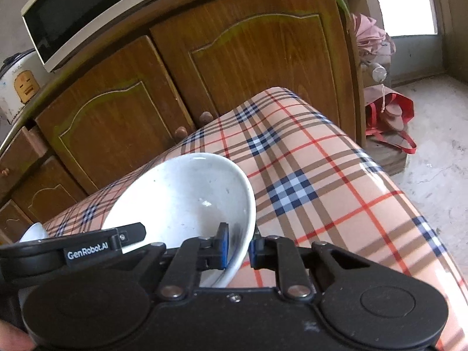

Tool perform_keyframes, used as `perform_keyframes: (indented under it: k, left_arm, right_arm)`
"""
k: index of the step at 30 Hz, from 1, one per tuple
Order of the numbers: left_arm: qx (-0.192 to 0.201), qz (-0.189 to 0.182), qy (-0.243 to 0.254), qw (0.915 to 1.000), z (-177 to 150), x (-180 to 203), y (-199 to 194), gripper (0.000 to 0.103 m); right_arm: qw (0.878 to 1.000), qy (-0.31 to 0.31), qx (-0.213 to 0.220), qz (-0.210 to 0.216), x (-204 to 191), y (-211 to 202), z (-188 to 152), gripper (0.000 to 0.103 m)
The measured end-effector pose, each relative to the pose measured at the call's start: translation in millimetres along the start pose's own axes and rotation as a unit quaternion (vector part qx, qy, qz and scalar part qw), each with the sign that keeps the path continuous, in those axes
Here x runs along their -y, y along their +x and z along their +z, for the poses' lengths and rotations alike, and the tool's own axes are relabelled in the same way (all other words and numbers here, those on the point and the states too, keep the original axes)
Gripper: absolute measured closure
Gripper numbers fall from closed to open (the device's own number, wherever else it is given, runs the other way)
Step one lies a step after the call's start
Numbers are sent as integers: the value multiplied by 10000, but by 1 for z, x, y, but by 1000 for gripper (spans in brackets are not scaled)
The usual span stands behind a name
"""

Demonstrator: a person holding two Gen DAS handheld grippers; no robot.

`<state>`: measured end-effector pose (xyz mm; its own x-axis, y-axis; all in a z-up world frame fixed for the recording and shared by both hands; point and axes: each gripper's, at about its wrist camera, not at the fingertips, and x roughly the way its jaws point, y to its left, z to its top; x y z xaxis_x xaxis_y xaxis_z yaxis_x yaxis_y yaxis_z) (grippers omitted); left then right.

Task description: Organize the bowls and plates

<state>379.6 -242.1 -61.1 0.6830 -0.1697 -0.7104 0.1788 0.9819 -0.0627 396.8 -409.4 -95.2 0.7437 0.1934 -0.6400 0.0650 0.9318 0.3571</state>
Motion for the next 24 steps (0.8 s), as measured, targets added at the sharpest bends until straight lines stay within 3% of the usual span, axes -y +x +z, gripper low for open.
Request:
perform_keyframes:
  k: [24]
  left_arm:
    - [620, -67, 70, 9980, -26, 12, -148, 80]
  right_arm:
    - [9977, -487, 436, -181, -50, -162, -10, 84]
